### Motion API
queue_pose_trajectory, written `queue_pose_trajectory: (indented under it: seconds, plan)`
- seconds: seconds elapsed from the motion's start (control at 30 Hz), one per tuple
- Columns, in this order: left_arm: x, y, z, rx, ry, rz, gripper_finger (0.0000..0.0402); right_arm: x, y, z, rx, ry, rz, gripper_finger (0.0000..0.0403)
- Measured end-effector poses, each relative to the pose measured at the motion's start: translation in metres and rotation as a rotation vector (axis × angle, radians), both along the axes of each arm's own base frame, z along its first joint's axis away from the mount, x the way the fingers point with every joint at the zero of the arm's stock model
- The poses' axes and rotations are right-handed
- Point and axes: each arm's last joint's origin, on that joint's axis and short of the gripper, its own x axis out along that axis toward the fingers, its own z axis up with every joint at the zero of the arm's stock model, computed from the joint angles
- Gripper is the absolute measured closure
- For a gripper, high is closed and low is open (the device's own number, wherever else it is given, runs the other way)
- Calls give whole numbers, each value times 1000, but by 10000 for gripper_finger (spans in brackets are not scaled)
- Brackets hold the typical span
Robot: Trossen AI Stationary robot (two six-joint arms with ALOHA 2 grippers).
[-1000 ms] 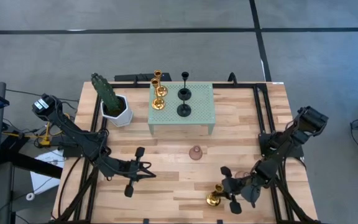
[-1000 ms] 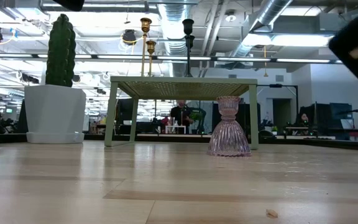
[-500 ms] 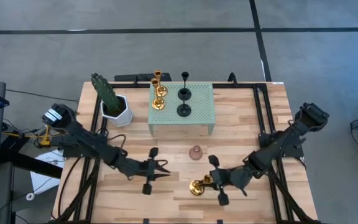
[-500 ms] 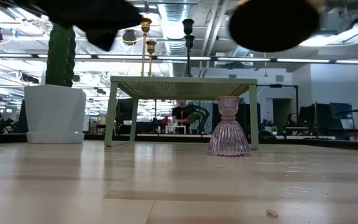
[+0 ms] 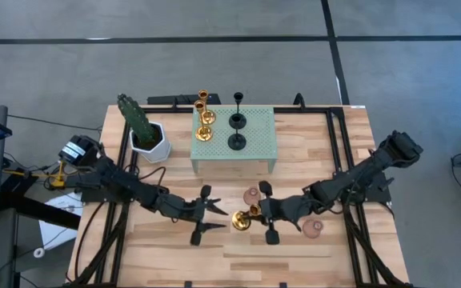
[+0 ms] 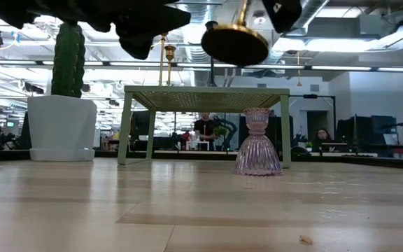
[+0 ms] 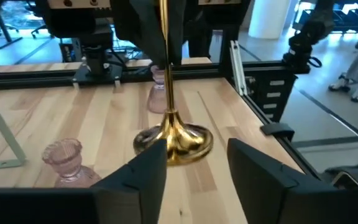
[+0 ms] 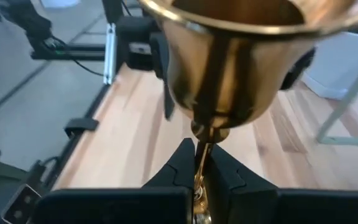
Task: Pick & Place candle stick holders
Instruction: Put the gold candle holder on the shelf
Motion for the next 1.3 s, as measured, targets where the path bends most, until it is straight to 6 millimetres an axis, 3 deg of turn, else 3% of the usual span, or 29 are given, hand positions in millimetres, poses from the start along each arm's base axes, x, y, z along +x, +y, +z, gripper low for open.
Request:
queue_pose_trajectory:
  seconds: [0.27, 0.63, 0.8, 0.97, 1.2, 1.3]
  plan:
    - [11, -1, 8, -6, -22, 14, 219, 9, -14, 4, 14, -31, 0, 400]
    - [53, 4, 11, -13, -38, 82, 237, 11, -17, 5, 29, -44, 26, 401]
    - [59, 5, 21, -29, -72, -14, 247, 11, -17, 5, 25, -41, 27, 401]
    - [60, 7, 21, -37, -63, -21, 282, 11, -17, 5, 15, -48, 31, 401]
    - [60, 7, 21, -33, -63, -16, 376, 11, -17, 6, 6, -51, 33, 401]
    - [60, 7, 21, -33, -62, -15, 386, 11, -17, 5, 1, -49, 33, 401]
